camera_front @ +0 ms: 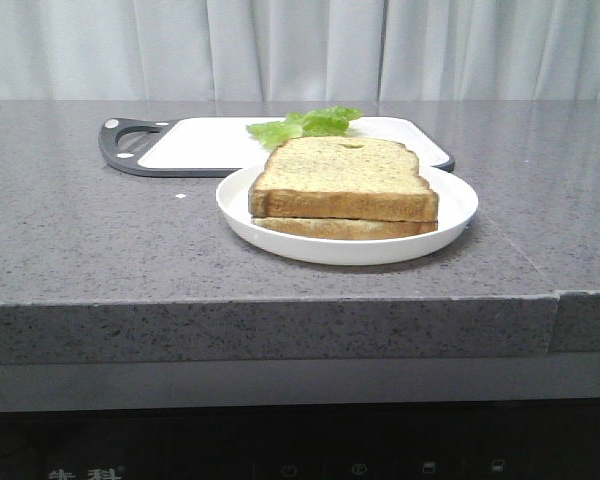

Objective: Left arm grabs bread, right arm adds lettuce

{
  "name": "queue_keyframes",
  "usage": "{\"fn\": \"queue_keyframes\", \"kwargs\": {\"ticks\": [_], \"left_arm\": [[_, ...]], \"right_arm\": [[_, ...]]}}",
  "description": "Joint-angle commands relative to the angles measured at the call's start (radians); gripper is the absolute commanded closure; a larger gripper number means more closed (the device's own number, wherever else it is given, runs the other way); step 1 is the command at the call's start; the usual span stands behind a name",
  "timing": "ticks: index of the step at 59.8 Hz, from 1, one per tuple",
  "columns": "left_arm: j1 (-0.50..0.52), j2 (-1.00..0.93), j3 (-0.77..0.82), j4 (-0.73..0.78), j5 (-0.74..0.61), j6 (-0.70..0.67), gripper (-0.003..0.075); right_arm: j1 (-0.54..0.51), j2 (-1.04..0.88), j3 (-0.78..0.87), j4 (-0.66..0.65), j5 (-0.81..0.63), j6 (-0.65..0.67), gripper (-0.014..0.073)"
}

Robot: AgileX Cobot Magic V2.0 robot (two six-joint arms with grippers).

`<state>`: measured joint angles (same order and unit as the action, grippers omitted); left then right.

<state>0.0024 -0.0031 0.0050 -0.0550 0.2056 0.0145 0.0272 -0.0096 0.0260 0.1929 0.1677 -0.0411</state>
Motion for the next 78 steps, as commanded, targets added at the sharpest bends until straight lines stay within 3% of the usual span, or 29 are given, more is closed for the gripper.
{"fn": "queue_keyframes", "kwargs": {"ticks": [1,12,23,36,49,55,57,60,63,67,72,78], "left_arm": [[0.003,-0.019,0.005,-0.027,-0.119,-0.014,0.0741],[0.003,-0.014,-0.06,-0.029,-0.153,-0.014,0.0741],[0.003,0.097,-0.317,0.004,0.011,-0.009,0.0741],[0.003,0.402,-0.566,0.006,0.069,-0.009,0.0741],[0.003,0.507,-0.613,0.006,0.066,-0.009,0.0736],[0.003,0.507,-0.613,0.006,0.066,-0.009,0.0625],[0.003,0.507,-0.613,0.006,0.065,-0.009,0.0551],[0.003,0.507,-0.613,0.006,0.064,-0.009,0.0362],[0.003,0.507,-0.613,0.006,0.063,-0.009,0.0208],[0.003,0.507,-0.613,0.006,0.058,-0.009,0.0109],[0.003,0.508,-0.613,-0.058,0.037,-0.014,0.01],[-0.002,0.533,-0.638,-0.141,0.09,0.004,0.01]], "right_arm": [[-0.005,-0.021,-0.002,-0.005,-0.079,-0.005,0.0664],[-0.005,-0.021,-0.019,-0.005,-0.119,-0.005,0.0664],[-0.005,0.017,-0.22,-0.018,0.029,-0.009,0.0664],[-0.005,0.272,-0.532,-0.052,0.122,-0.009,0.0664],[-0.005,0.452,-0.653,-0.052,0.116,-0.009,0.0664],[-0.005,0.466,-0.653,-0.052,0.115,-0.009,0.0659],[-0.005,0.466,-0.649,-0.052,0.115,-0.009,0.0643],[-0.005,0.466,-0.648,-0.052,0.121,-0.009,0.0589],[-0.005,0.466,-0.648,-0.052,0.129,-0.009,0.0459],[-0.005,0.466,-0.648,-0.052,0.136,-0.009,0.0299],[-0.005,0.466,-0.648,-0.052,0.14,-0.009,0.0116],[-0.005,0.466,-0.648,-0.052,0.14,-0.009,0.0049]]}}
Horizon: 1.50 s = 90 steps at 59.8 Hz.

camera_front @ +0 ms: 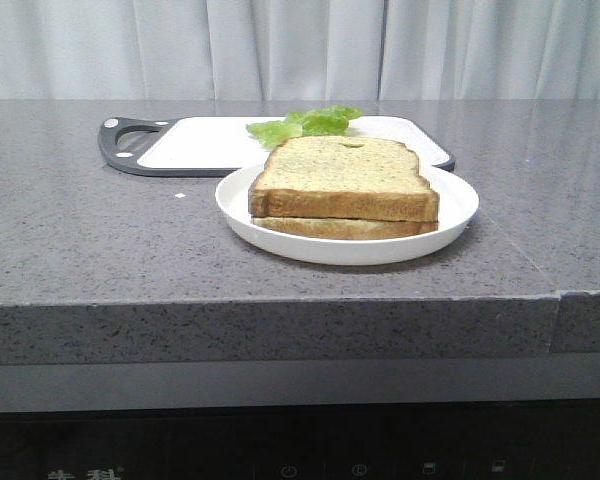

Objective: Left arm grabs bread, right arm adds lettuce

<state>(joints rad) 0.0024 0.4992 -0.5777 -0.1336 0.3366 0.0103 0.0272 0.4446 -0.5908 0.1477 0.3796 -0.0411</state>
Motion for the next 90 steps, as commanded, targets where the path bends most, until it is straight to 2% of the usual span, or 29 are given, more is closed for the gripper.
{"fn": "queue_keyframes", "kwargs": {"ticks": [1,11,17,29,42,58,84,90], "left_arm": [[-0.008,0.045,-0.069,-0.071,-0.023,0.023,0.01],[-0.098,0.25,-0.241,-0.208,0.216,0.08,0.01],[-0.189,0.384,-0.34,-0.253,0.287,0.081,0.01],[-0.439,0.657,-0.506,-0.263,0.27,0.081,0.0101],[-0.598,0.916,-0.66,-0.263,0.268,0.081,0.0101],[-0.646,1.089,-0.746,-0.268,0.266,0.081,0.0101],[-0.649,1.191,-0.751,-0.288,0.234,0.081,0.0102],[-0.649,1.196,-0.751,-0.288,0.238,0.081,0.0164]], "right_arm": [[-0.005,0.012,-0.031,-0.007,-0.071,-0.009,0.005],[-0.005,0.012,-0.031,-0.007,-0.071,-0.009,0.0058],[-0.005,0.012,-0.031,-0.007,-0.071,-0.009,0.0057],[-0.005,0.012,-0.031,-0.007,-0.071,-0.009,0.0057],[-0.005,0.012,-0.031,-0.007,-0.071,-0.009,0.0057],[-0.005,0.012,-0.031,-0.007,-0.071,-0.009,0.0057],[-0.005,0.012,-0.031,-0.007,-0.072,-0.009,0.0057],[-0.005,0.012,-0.031,-0.007,-0.072,-0.009,0.0057]]}}
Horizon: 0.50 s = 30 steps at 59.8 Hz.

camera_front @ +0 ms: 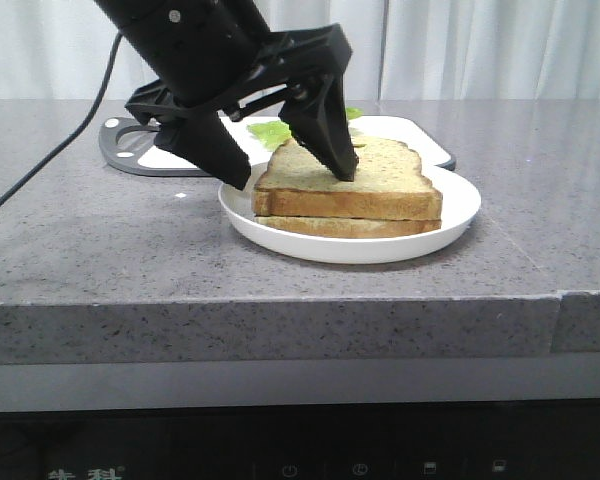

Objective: Left arm grabs bread, right arm adds lettuce
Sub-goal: 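Lower the left gripper onto the top bread slice and grasp it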

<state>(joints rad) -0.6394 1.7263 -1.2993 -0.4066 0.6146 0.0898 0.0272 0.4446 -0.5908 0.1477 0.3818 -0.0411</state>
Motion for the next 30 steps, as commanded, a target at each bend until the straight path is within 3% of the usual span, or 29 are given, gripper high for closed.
{"fn": "queue_keyframes", "kwargs": {"ticks": [1,18,30], "left_arm": [[-0.007,-0.031,-0.029,-0.015,-0.04,0.002,0.018],[0.001,-0.035,-0.029,-0.015,-0.014,-0.006,0.0512],[0.012,-0.035,-0.029,-0.013,0.0,-0.01,0.0599]], "right_arm": [[-0.005,0.012,-0.031,-0.007,-0.074,-0.009,0.0057],[-0.005,0.012,-0.031,-0.007,-0.074,-0.009,0.0057],[-0.005,0.012,-0.031,-0.007,-0.074,-0.009,0.0057]]}}
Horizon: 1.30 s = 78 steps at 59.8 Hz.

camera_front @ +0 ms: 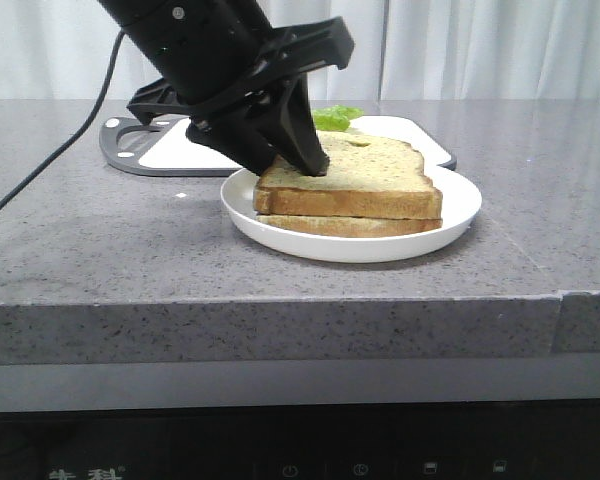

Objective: Left arm grabs bread, right arm adds lettuce
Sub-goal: 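Lower the left gripper onto the top bread slice and grasp it, then lift the top bread slice off the plate with the left gripper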

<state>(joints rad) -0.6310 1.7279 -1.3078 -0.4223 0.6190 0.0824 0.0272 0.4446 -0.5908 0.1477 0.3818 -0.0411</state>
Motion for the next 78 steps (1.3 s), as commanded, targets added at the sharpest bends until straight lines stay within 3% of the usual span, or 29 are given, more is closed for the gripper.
{"fn": "queue_keyframes", "kwargs": {"ticks": [1,13,43,51,60,71,78], "left_arm": [[0.006,-0.038,-0.021,0.003,-0.004,-0.004,0.0606],[0.012,-0.052,-0.021,0.003,-0.008,-0.004,0.074],[0.012,-0.171,-0.021,0.009,-0.115,-0.004,0.0741],[0.012,-0.234,-0.011,0.095,-0.167,-0.004,0.0741],[0.012,-0.349,0.076,0.177,-0.285,-0.004,0.0741],[0.012,-0.56,0.29,0.258,-0.449,-0.004,0.0741],[0.012,-0.695,0.398,0.293,-0.466,-0.004,0.0741]], "right_arm": [[-0.005,0.012,-0.031,-0.007,-0.074,-0.009,0.0057],[-0.005,0.012,-0.031,-0.007,-0.074,-0.009,0.0057],[-0.005,0.012,-0.031,-0.007,-0.074,-0.009,0.0057],[-0.005,0.012,-0.031,-0.007,-0.073,-0.009,0.0057],[-0.005,0.012,-0.031,-0.007,-0.069,-0.009,0.0057],[-0.005,0.049,-0.031,-0.007,-0.07,-0.009,0.0057],[-0.003,0.114,-0.035,-0.007,-0.072,-0.01,0.0057]]}}
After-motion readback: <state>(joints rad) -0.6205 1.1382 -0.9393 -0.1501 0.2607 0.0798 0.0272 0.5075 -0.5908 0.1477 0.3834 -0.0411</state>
